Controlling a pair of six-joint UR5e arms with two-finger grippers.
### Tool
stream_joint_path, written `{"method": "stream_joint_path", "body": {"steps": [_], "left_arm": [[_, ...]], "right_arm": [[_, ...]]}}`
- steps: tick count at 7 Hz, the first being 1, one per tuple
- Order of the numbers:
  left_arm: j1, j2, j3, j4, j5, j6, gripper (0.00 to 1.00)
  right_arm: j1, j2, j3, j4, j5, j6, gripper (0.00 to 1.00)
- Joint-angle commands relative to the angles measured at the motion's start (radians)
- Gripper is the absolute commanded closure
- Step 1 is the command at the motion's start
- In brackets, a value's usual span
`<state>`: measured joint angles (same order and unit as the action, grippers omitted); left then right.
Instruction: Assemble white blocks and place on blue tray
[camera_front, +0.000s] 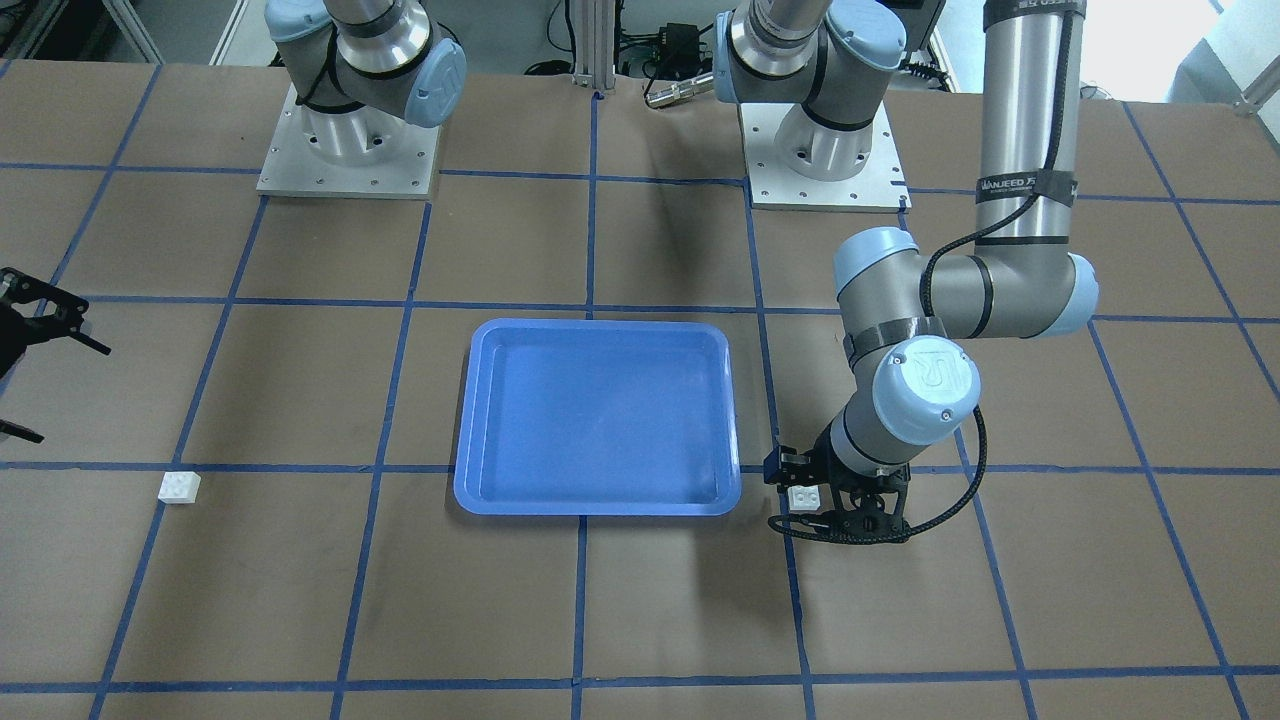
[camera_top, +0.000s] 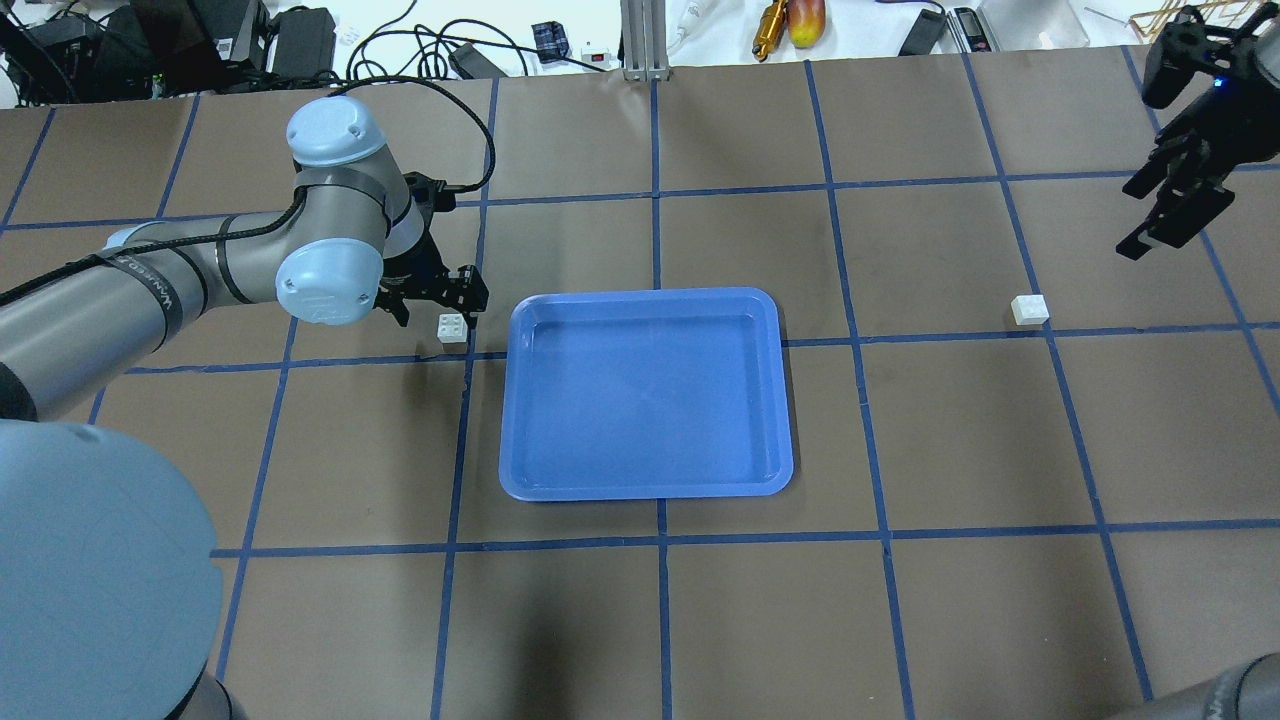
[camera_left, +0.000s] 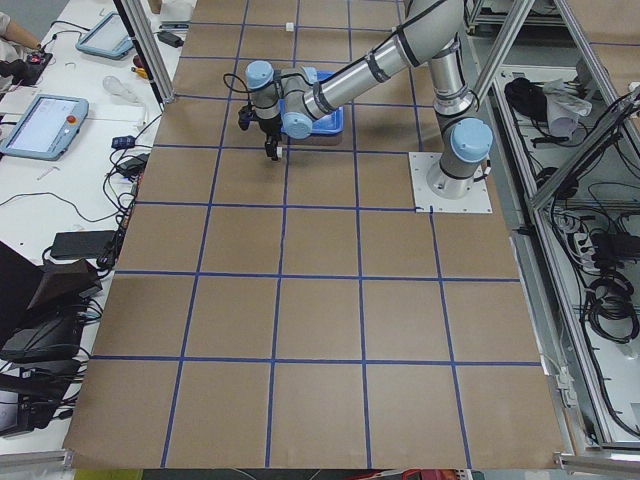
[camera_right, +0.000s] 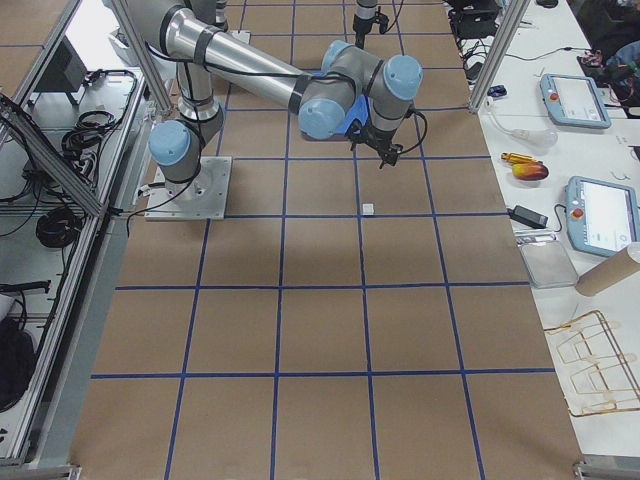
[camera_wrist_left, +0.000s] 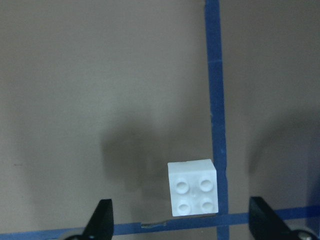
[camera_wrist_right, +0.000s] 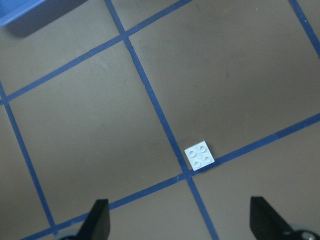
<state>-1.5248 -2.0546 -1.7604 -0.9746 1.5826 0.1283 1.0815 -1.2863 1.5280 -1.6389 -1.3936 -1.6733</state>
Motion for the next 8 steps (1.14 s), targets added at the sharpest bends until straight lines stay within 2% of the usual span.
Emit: {"method": "stream_joint_path", "body": {"steps": [1,2,4,5,6,8], "left_arm": [[0.0,-0.01,0.001,0.007,-0.001,-0.004,0.3],[0.0,-0.01,0.002,0.007,-0.006,-0.004,0.38],[0.0,-0.01,0.004,0.007,-0.009,-0.006,0.61],[0.0,-0.009,0.007,0.007,-0.007,-0.006,0.7],[0.0,-0.009,0.007,0.007,-0.007,-0.006,0.76],[-0.002,0.023,0.015,0.007,-0.01,-0.004,0.87]], "right_arm": [[-0.058,0.103,0.0,-0.025,0.076,-0.344,0.0],[-0.072,0.154,0.0,-0.029,0.141,-0.462,0.0],[-0.072,0.194,0.001,-0.035,0.156,-0.491,0.0],[-0.074,0.22,0.0,-0.032,0.188,-0.5,0.0],[-0.074,0.234,0.0,-0.033,0.195,-0.59,0.0],[-0.074,0.251,0.001,-0.038,0.182,-0.602,0.0]]}}
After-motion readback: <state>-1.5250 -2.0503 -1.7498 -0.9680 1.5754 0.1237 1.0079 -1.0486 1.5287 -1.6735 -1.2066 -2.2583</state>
